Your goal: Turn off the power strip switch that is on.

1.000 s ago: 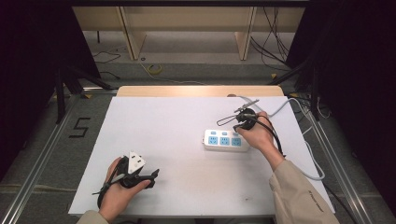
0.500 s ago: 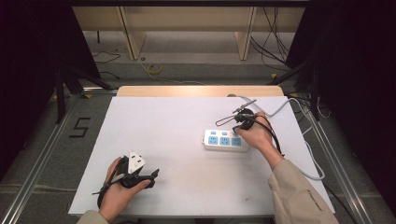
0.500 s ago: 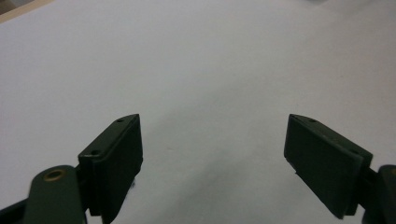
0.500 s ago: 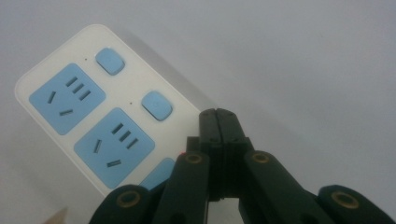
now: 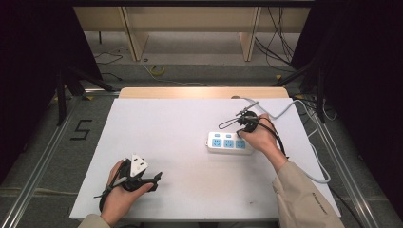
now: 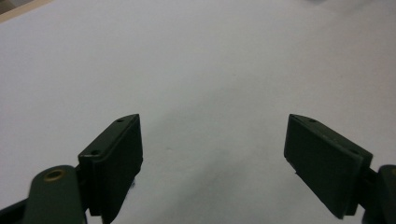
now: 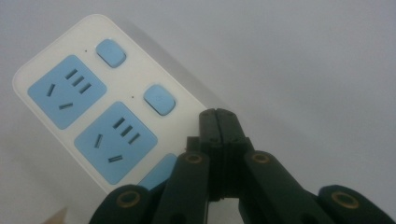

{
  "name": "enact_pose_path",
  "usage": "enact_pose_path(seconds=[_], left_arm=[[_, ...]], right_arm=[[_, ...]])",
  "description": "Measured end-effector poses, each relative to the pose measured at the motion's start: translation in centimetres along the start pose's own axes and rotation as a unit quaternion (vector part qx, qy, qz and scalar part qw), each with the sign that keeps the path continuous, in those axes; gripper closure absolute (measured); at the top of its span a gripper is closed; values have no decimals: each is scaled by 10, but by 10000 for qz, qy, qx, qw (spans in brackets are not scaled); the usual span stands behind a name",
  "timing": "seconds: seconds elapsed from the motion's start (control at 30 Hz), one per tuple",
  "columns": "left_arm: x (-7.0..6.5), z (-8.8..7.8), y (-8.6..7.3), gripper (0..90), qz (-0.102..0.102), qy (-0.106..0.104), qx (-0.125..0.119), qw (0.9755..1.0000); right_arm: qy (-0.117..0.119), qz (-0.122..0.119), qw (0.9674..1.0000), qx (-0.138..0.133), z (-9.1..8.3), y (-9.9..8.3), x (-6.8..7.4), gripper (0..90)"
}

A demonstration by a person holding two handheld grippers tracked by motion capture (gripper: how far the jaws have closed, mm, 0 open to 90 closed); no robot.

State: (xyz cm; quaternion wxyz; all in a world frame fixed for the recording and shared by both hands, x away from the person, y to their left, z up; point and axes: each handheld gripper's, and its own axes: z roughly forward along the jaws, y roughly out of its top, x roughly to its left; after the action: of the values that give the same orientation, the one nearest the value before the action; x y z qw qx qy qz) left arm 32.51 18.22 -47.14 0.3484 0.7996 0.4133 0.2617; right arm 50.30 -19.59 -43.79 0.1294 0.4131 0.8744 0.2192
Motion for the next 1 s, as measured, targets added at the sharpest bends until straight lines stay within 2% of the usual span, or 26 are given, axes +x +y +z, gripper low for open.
enact_pose_path(seconds=[0.3, 0.63, 1.0], left_arm=[[0, 0, 0, 192, 2, 1, -1, 10000], [0, -1, 0, 193, 10, 5, -13, 10000], [0, -1, 0, 192, 11, 10, -14, 10000]], right_arm=[[-16, -26, 9999, 96, 0, 2, 1, 900], [73, 73, 9998, 178, 0, 3, 0, 900], [18, 81, 9996, 254, 0, 5, 1, 900]])
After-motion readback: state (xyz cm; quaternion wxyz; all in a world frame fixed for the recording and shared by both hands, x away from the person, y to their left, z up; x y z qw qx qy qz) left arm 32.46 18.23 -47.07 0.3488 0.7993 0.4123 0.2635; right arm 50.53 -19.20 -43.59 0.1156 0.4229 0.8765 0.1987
